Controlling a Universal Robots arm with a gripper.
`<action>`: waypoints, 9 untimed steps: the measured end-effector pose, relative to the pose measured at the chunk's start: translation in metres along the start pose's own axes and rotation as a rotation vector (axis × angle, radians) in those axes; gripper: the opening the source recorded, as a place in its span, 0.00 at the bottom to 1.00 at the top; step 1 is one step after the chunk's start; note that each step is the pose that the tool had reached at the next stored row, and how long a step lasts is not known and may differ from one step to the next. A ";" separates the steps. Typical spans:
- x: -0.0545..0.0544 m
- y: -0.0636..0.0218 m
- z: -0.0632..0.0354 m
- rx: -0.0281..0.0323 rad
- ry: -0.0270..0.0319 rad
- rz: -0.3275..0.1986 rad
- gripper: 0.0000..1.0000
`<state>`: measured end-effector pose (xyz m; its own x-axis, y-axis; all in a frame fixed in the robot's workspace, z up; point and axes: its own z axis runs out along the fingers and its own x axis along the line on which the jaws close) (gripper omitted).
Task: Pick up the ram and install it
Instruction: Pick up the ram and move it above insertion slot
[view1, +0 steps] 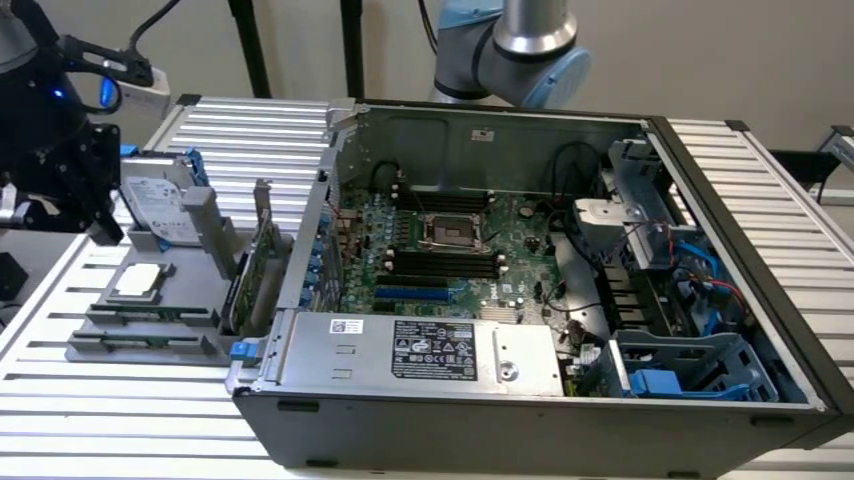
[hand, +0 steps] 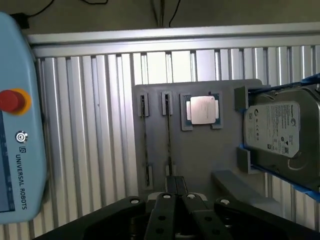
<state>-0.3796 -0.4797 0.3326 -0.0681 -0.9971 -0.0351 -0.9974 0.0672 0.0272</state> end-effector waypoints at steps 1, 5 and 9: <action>0.002 0.0025 0.0004 0.0002 -0.0014 -0.001 0.11; 0.008 0.0105 0.0018 0.0001 -0.0024 -0.001 0.11; 0.015 0.0124 0.0034 0.0000 -0.0024 -0.001 0.11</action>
<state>-0.3931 -0.4940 0.3290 -0.0670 -0.9970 -0.0376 -0.9975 0.0660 0.0272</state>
